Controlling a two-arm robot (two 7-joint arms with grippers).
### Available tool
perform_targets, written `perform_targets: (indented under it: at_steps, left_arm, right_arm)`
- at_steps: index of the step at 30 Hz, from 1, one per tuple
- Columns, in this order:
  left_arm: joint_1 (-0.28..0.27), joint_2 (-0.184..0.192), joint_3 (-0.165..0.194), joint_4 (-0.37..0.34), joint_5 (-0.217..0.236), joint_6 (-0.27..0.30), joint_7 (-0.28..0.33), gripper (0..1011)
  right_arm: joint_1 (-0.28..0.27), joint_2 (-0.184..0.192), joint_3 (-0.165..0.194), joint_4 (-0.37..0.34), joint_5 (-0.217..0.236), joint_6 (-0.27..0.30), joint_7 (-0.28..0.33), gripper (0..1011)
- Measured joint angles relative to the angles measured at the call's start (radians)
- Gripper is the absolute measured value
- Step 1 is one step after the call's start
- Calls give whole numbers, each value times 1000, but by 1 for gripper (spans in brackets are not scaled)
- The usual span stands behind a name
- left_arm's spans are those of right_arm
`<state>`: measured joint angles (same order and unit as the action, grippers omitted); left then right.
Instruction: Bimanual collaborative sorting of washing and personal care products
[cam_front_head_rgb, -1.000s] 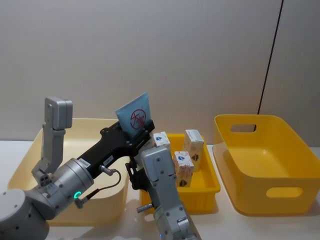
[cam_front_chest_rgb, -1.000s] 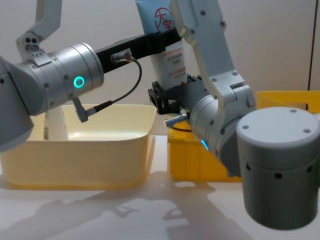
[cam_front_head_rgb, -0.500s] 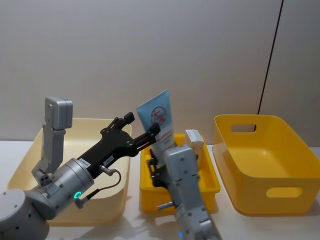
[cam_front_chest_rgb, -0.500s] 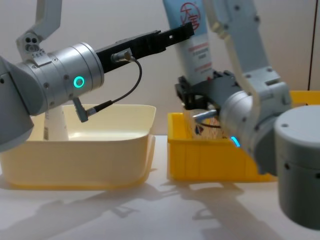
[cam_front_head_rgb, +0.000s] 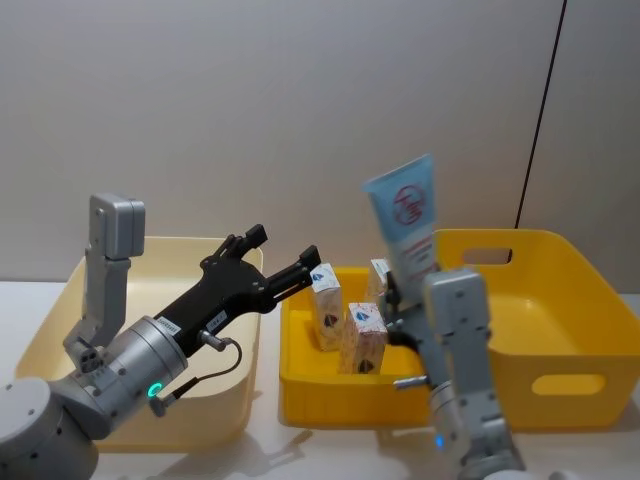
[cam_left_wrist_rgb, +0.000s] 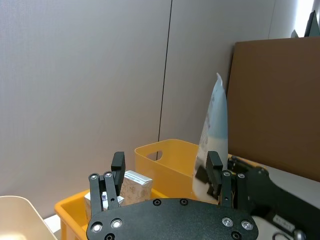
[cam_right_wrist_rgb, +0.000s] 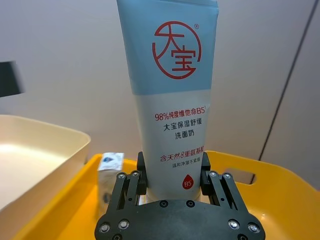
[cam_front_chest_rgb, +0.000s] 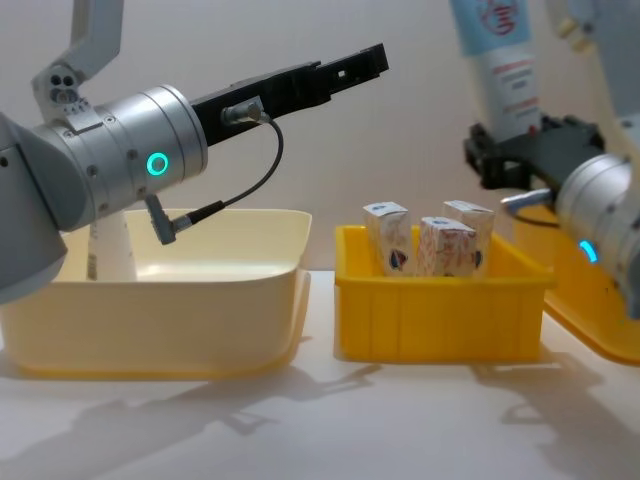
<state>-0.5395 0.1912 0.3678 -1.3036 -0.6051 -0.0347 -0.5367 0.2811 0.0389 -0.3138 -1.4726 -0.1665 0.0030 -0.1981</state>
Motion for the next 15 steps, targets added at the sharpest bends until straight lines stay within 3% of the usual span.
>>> perform_targets:
  at_steps: [15]
  left_arm:
    - [0, 0, 0, 0, 0, 0, 0, 1003]
  right_arm:
    - [54, 24, 106, 23, 41, -13, 5, 565]
